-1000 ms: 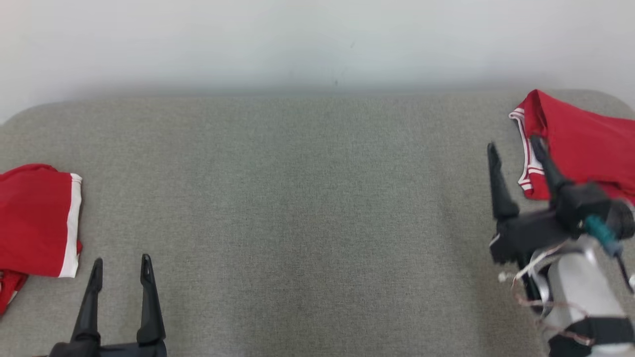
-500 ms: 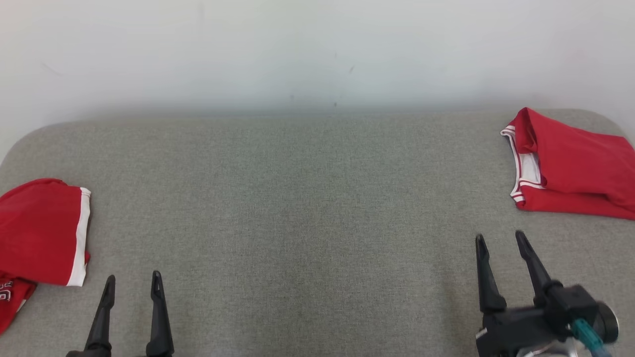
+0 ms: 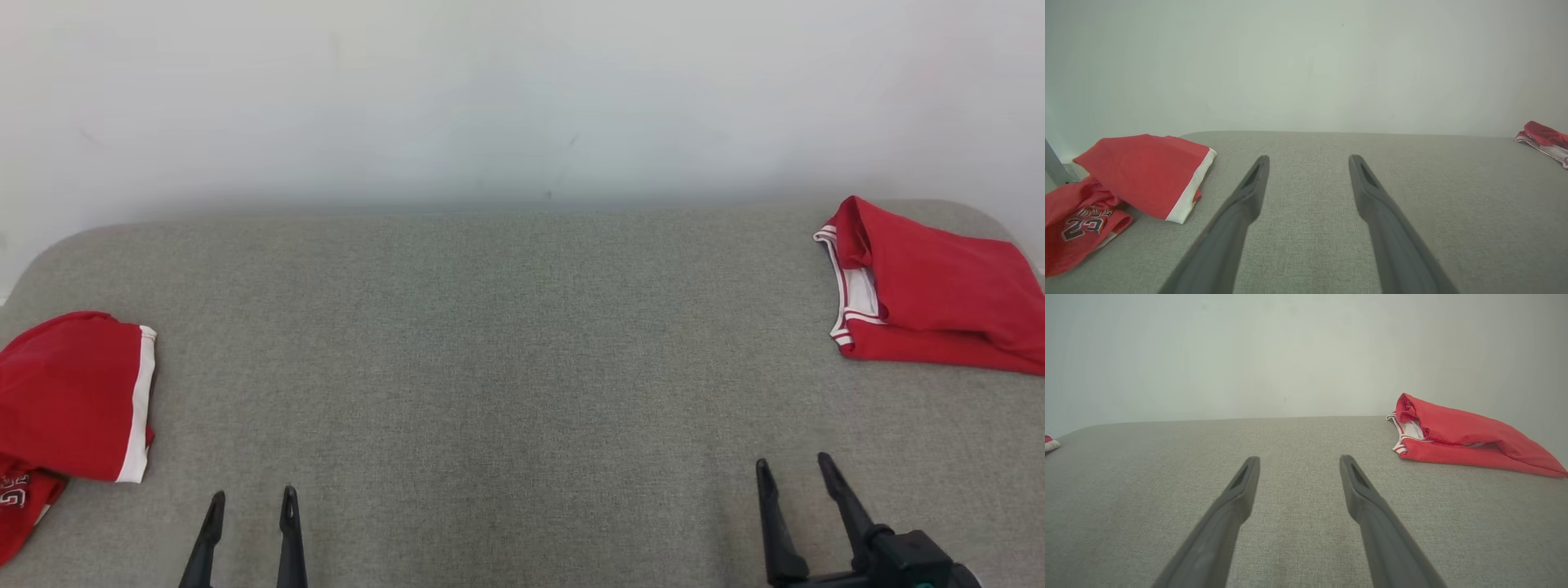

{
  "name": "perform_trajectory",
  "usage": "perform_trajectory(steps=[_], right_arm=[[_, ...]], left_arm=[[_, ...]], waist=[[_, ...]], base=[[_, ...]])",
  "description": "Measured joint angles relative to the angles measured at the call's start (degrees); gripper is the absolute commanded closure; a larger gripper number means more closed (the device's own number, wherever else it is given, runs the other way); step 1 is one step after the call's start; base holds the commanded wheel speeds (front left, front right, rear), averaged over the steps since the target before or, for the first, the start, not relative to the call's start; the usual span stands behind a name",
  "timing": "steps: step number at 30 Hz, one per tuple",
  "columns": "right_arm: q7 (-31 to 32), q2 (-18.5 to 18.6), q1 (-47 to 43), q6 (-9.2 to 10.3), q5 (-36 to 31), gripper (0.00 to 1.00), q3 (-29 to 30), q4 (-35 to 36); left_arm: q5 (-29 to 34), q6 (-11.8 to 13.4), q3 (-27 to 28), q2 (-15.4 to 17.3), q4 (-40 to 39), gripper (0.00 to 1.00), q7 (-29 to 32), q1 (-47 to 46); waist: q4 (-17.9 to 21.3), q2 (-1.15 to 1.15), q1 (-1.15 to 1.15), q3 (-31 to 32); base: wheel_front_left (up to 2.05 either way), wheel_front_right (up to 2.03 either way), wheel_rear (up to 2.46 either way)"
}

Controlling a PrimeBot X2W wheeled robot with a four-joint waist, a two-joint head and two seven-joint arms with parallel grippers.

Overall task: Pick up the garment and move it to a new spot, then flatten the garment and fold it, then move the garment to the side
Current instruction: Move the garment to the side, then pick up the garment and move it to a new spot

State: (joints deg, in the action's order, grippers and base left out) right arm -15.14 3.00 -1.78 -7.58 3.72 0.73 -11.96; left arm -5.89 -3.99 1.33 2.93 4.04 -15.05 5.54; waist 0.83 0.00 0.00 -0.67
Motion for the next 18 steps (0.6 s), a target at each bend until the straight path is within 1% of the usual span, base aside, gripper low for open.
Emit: perform_trajectory(steps=[7, 18], right_arm=[[0.0, -0.03, -0.39, 0.0, 0.7, 0.0, -0.7, -0.96], [0.0, -0.04, -0.4, 0.0, 0.71, 0.0, -0.68, -1.71]], left_arm=[[-0.18, -0.03, -0.41, 0.0, 1.92, 0.0, 0.0, 0.37], [-0.26, 0.01, -0.67, 0.0, 2.6, 0.0, 0.0, 0.49]], waist=[[0.34, 0.0, 0.0, 0.47], [0.42, 0.0, 0.0, 0.73]], base=[[0.0, 0.0, 0.0], [0.0, 0.0, 0.0]])
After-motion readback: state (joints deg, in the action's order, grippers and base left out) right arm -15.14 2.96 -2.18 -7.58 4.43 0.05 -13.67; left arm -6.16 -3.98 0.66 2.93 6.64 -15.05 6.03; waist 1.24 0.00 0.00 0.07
